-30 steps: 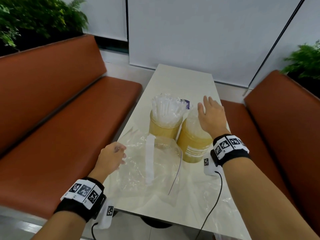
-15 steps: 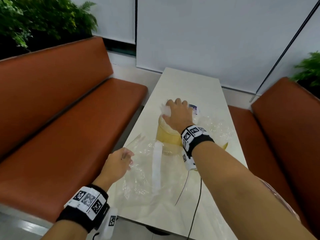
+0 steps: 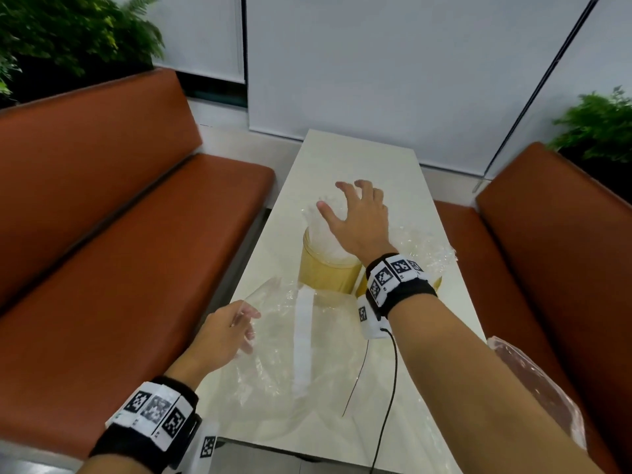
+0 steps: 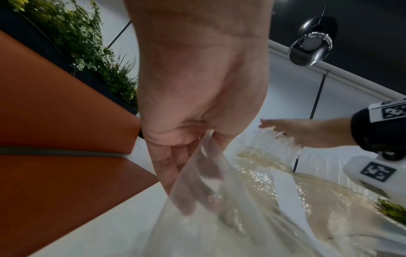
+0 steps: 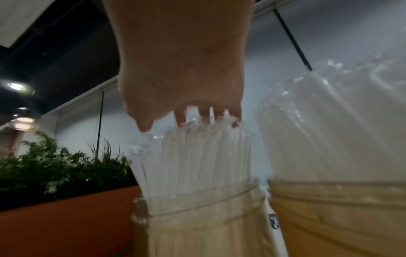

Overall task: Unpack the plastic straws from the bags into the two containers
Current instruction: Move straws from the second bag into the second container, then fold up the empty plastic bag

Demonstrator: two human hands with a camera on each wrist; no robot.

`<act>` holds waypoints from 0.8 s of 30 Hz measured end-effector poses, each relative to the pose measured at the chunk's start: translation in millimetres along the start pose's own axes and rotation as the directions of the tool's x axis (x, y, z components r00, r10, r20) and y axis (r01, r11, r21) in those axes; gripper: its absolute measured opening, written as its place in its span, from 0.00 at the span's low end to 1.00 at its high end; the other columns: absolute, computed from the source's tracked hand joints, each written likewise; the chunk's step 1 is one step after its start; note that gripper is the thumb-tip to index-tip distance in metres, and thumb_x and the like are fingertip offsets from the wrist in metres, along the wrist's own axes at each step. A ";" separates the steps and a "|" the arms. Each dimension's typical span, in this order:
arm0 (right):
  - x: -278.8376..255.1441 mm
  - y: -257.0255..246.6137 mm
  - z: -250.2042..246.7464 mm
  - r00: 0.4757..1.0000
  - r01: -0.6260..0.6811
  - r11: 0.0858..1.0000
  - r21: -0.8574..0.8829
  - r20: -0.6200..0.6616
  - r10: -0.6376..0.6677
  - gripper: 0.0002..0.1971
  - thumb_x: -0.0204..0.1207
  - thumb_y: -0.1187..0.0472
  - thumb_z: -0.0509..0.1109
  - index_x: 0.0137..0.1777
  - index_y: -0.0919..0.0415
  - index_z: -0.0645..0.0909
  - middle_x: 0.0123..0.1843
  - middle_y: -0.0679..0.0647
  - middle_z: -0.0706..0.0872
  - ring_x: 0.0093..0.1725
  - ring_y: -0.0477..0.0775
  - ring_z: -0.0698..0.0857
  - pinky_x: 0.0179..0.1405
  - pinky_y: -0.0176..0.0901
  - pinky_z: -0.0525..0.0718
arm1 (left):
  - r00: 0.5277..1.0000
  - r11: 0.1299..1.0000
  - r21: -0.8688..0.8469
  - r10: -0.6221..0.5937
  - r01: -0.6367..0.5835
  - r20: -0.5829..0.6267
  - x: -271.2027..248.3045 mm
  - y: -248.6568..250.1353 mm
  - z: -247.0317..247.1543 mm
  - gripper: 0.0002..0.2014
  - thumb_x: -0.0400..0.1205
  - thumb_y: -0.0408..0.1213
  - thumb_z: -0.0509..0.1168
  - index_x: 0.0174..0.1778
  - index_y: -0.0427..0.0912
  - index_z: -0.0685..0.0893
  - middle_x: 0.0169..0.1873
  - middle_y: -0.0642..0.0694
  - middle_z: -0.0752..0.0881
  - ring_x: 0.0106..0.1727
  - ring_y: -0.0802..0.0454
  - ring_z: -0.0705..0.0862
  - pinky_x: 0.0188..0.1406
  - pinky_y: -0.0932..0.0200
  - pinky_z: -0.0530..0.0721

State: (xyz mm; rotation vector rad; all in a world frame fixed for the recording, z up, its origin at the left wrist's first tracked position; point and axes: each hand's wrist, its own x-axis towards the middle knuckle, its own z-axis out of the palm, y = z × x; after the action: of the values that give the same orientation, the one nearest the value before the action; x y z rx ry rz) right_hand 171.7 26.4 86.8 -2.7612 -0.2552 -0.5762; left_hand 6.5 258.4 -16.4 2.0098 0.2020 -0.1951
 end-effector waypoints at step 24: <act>-208.2 61.8 -110.8 0.803 -0.584 0.428 0.689 0.417 0.425 0.21 0.83 0.43 0.70 0.39 0.61 0.76 0.25 0.59 0.80 0.18 0.50 0.76 0.22 0.38 0.76 | 0.958 0.906 -0.333 0.199 -0.260 -0.205 -75.8 85.6 44.5 0.18 0.93 0.42 0.52 0.45 0.34 0.78 0.32 0.37 0.81 0.25 0.48 0.88 0.29 0.51 0.92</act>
State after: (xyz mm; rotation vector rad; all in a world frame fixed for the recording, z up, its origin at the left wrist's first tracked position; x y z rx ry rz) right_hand -41.8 -91.2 80.9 -1.8163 0.2584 0.0078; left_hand -49.8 177.3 56.5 1.6673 0.0941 0.1540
